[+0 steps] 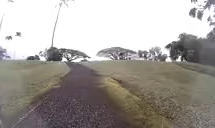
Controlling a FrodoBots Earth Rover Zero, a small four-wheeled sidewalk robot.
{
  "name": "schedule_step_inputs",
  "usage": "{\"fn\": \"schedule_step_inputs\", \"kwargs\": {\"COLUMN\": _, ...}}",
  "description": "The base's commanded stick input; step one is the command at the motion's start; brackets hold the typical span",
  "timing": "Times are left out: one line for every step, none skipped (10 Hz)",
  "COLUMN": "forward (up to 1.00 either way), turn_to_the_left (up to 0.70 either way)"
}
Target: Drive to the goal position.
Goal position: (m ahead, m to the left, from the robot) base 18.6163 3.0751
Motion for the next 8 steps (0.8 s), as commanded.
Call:
{"fn": "schedule_step_inputs", "kwargs": {"forward": 0.70, "turn_to_the_left": 0.00}}
{"fn": "schedule_step_inputs", "kwargs": {"forward": 0.70, "turn_to_the_left": 0.00}}
{"fn": "schedule_step_inputs", "kwargs": {"forward": 0.70, "turn_to_the_left": 0.00}}
{"fn": "schedule_step_inputs", "kwargs": {"forward": 0.70, "turn_to_the_left": 0.00}}
{"fn": "schedule_step_inputs", "kwargs": {"forward": 0.70, "turn_to_the_left": 0.00}}
{"fn": "schedule_step_inputs", "kwargs": {"forward": 0.70, "turn_to_the_left": 0.00}}
{"fn": "schedule_step_inputs", "kwargs": {"forward": 0.70, "turn_to_the_left": 0.14}}
{"fn": "schedule_step_inputs", "kwargs": {"forward": 0.70, "turn_to_the_left": 0.28}}
